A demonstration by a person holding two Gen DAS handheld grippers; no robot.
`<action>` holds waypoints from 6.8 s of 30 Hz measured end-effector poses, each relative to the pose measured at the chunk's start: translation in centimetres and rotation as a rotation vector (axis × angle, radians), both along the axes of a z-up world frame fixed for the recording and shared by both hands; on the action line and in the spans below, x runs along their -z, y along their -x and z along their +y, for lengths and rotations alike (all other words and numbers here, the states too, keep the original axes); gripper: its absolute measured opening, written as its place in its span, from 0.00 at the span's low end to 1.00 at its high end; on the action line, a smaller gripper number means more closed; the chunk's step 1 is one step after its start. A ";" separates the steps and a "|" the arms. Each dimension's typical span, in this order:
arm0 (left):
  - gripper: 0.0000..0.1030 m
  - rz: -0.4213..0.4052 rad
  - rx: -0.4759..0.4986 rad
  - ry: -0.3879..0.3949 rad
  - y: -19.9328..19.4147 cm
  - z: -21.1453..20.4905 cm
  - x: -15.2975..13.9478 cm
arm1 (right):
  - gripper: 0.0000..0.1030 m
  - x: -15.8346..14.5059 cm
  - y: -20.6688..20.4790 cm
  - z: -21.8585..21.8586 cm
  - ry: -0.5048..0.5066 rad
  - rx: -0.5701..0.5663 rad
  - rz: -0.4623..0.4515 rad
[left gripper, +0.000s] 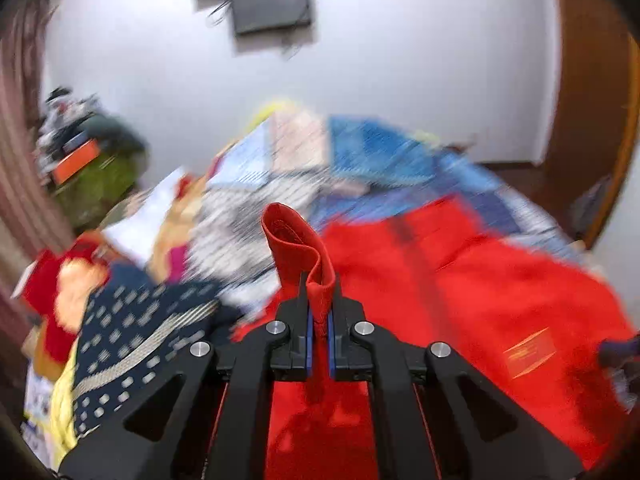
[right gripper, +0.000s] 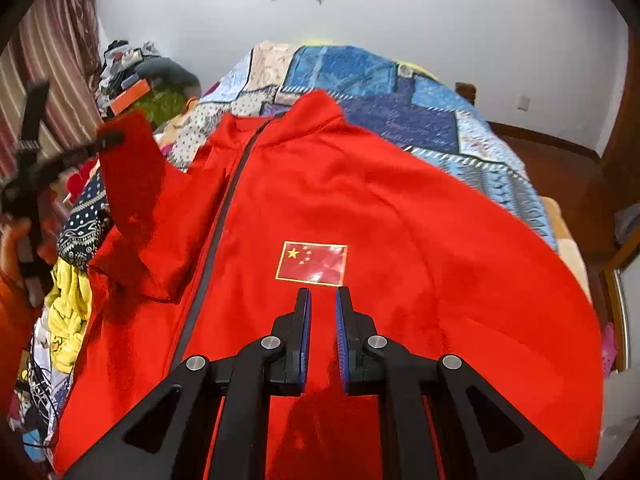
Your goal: Fold large clothes
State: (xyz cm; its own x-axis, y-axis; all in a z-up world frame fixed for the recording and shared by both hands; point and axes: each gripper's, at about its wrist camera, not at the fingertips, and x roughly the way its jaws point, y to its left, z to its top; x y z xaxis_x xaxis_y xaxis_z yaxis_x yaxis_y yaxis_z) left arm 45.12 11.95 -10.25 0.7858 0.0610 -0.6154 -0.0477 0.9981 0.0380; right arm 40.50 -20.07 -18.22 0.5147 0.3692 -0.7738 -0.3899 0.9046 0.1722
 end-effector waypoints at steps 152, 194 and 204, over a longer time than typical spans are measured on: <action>0.89 0.178 0.124 0.109 9.6 0.2 3.3 | 0.15 7.8 -2.0 7.6 -0.019 0.121 0.357; 0.76 0.481 0.562 0.032 -3.1 -33.2 8.5 | 0.15 2.0 5.6 -20.1 0.015 0.408 0.115; 0.07 0.456 0.460 0.131 -6.9 -30.5 8.3 | 0.15 2.4 4.9 -19.3 -0.007 0.394 0.119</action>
